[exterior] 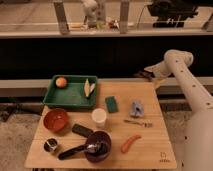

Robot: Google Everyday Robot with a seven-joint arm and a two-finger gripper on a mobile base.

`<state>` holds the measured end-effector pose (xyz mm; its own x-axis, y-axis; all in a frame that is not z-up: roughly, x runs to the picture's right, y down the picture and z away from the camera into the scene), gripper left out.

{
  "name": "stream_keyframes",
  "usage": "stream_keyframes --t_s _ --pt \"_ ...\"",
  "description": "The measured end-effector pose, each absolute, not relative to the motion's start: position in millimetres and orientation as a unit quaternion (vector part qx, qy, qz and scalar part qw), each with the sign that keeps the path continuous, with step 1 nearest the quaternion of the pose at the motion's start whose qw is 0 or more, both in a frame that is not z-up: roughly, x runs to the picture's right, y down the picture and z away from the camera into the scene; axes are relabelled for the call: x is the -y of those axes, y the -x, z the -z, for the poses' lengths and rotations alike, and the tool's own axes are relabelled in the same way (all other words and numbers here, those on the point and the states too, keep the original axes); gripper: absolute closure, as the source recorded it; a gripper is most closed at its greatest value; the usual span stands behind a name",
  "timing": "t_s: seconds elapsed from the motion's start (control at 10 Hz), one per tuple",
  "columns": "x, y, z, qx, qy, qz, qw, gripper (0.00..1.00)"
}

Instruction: Place grapes in plastic cup

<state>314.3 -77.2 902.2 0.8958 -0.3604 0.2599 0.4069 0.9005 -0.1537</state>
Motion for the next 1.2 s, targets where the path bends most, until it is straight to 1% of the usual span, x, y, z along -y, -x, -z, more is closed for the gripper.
stream_keyframes --t_s 1.2 --pt "76.9 -314.5 -902.6 0.113 0.103 0.198 0.968 0.20"
